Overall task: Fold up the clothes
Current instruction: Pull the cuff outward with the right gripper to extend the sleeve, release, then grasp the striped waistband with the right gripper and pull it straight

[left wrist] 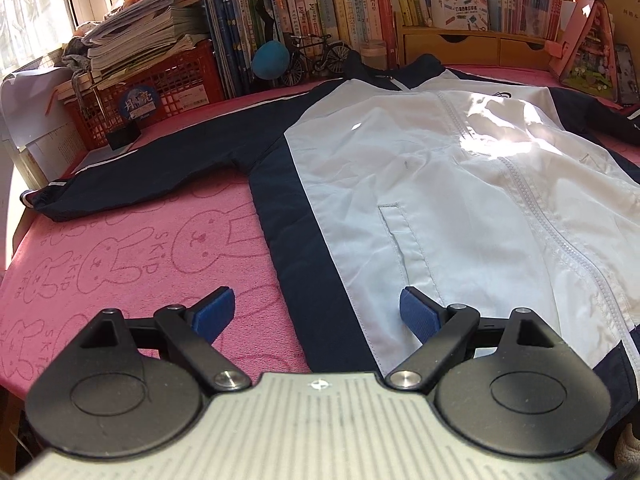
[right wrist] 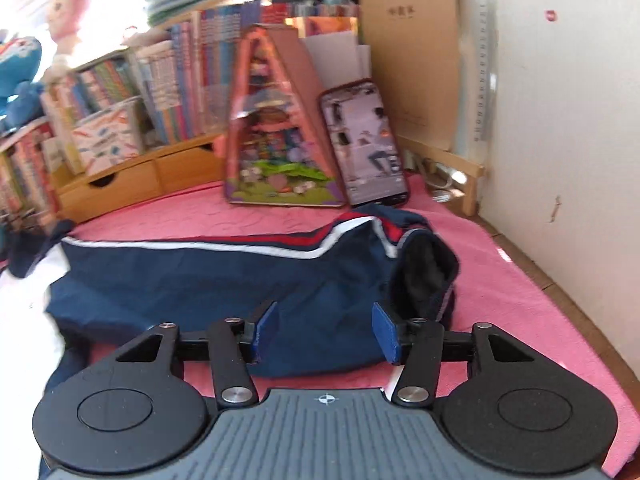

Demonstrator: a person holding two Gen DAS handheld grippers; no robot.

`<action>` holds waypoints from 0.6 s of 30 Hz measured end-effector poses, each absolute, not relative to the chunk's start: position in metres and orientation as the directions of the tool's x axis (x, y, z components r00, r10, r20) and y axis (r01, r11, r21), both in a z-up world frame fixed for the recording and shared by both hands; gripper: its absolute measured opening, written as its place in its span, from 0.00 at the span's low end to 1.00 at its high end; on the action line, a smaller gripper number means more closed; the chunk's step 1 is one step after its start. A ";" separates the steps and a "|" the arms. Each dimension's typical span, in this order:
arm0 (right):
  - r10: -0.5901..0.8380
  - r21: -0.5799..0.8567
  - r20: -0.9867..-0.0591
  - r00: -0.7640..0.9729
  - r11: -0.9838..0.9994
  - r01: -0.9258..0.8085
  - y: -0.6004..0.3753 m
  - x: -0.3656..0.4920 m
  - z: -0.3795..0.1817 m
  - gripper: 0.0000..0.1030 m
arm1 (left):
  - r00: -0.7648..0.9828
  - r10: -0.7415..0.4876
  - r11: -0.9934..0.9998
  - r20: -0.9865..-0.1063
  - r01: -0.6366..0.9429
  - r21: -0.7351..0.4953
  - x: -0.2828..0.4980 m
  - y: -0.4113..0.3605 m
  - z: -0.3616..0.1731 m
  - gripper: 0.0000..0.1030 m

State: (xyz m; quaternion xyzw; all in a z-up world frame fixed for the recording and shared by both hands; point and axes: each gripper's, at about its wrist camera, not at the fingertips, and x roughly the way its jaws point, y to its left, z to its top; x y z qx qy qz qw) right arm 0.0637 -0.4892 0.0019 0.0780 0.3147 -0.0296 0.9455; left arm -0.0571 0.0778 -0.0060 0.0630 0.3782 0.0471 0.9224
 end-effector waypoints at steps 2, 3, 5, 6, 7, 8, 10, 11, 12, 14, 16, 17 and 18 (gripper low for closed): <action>0.130 0.172 -0.595 0.793 0.985 -0.033 -0.462 0.035 0.003 0.60 | 0.720 0.122 0.989 -0.683 -0.030 0.145 -0.063 0.078 -0.003 0.88; 0.194 0.194 -0.596 0.779 0.976 -0.095 -0.448 0.020 0.003 0.61 | 0.727 0.113 0.990 -0.678 -0.022 0.143 -0.066 0.078 -0.002 0.88; 0.306 0.247 -0.600 0.739 0.950 -0.193 -0.422 -0.005 0.001 0.64 | 0.736 0.101 0.990 -0.670 -0.006 0.142 -0.073 0.077 -0.001 0.88; 0.356 0.275 -0.602 0.715 0.933 -0.233 -0.411 -0.016 -0.001 0.65 | 0.740 0.095 0.990 -0.666 0.001 0.143 -0.076 0.077 -0.001 0.88; 0.401 0.302 -0.604 0.689 0.915 -0.269 -0.399 -0.028 -0.002 0.65 | 0.743 0.089 0.990 -0.663 0.009 0.144 -0.079 0.076 -0.001 0.88; 0.428 0.317 -0.613 0.664 0.903 -0.290 -0.389 -0.037 -0.004 0.65 | 0.746 0.084 0.989 -0.661 0.016 0.144 -0.082 0.076 -0.002 0.88; 0.466 0.337 -0.635 0.617 0.885 -0.321 -0.371 -0.054 -0.005 0.65 | 0.751 0.074 0.989 -0.656 0.028 0.143 -0.086 0.076 -0.001 0.88; 0.475 0.345 -0.644 0.600 0.880 -0.326 -0.363 -0.060 -0.006 0.65 | 0.754 0.069 0.990 -0.653 0.031 0.141 -0.089 0.076 -0.001 0.88; 0.485 0.354 -0.653 0.582 0.874 -0.331 -0.356 -0.066 -0.006 0.65 | 0.757 0.064 0.990 -0.650 0.033 0.137 -0.091 0.077 -0.001 0.89; 0.511 0.382 -0.667 0.542 0.860 -0.340 -0.343 -0.074 -0.011 0.65 | 0.763 0.055 0.991 -0.645 0.035 0.127 -0.096 0.078 -0.001 0.89; 0.514 0.389 -0.683 0.519 0.858 -0.337 -0.333 -0.082 -0.016 0.65 | 0.765 0.052 0.992 -0.642 0.034 0.120 -0.099 0.079 -0.001 0.89; 0.515 0.392 -0.691 0.508 0.857 -0.335 -0.328 -0.085 -0.018 0.66 | 0.766 0.051 0.992 -0.641 0.034 0.119 -0.100 0.079 -0.001 0.90; 0.513 0.392 -0.699 0.498 0.857 -0.333 -0.323 -0.089 -0.020 0.66 | 0.767 0.049 0.992 -0.640 0.035 0.118 -0.101 0.079 -0.001 0.90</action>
